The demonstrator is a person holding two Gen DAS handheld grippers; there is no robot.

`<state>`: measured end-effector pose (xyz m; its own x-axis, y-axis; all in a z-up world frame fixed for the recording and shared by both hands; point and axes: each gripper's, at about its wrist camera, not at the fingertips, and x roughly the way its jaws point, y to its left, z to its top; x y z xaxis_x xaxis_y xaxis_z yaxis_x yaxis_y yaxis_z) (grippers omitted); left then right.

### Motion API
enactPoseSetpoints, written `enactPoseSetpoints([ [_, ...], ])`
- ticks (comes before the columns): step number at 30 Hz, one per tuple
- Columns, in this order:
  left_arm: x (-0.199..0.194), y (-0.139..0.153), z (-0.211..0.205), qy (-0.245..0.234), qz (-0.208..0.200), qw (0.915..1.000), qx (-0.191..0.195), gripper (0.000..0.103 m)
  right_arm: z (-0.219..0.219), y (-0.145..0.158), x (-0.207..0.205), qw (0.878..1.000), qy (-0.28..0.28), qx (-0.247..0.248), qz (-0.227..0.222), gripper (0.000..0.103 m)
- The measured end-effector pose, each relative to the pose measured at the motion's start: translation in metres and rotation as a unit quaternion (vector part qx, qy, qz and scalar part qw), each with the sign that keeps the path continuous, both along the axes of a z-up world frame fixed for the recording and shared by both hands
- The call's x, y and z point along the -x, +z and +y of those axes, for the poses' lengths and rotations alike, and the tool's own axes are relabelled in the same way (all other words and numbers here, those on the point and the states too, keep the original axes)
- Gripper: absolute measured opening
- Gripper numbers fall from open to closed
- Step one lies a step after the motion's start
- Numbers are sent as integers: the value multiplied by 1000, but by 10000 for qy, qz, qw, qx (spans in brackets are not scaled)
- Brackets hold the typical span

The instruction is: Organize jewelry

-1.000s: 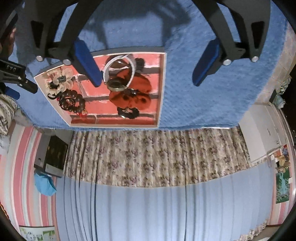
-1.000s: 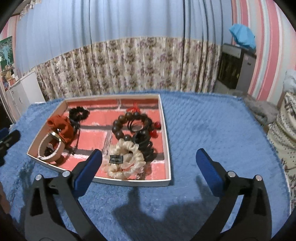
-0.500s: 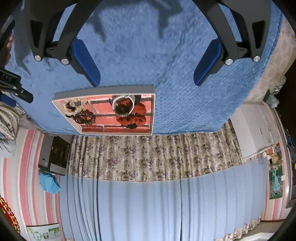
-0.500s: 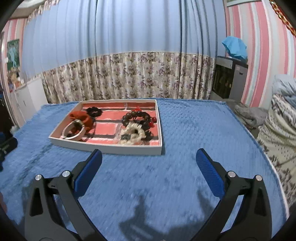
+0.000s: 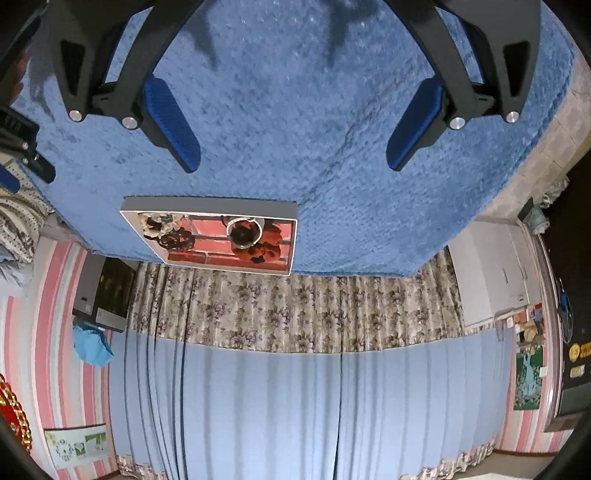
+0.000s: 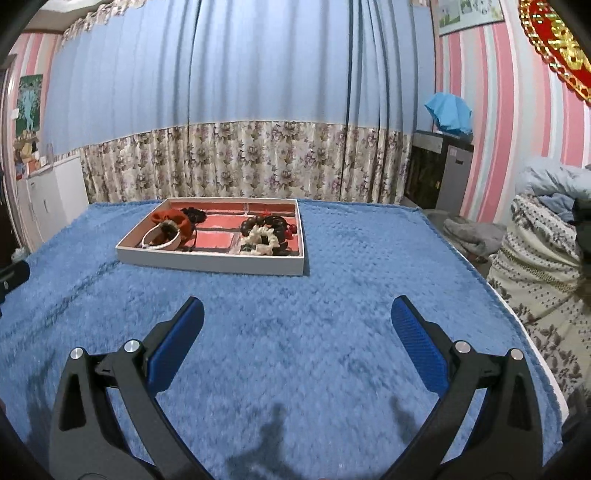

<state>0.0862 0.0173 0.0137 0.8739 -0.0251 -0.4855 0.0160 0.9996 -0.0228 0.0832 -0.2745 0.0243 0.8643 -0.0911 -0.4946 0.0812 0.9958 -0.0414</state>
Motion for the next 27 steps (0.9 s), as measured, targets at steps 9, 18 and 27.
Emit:
enactPoseSetpoints([
  [9,19,0,-5,15,-121,9999,20,98,-2,-5,12,9999,-80,-107,-28,99],
  [18,29,7,-6,28,-323,9994,73,98,-1,2,19,9998,-86,-112,-141,99],
  [27,30,6,-6,60,-372,9993,30,98,2,10,23,9993,-163,-3,-335,99],
])
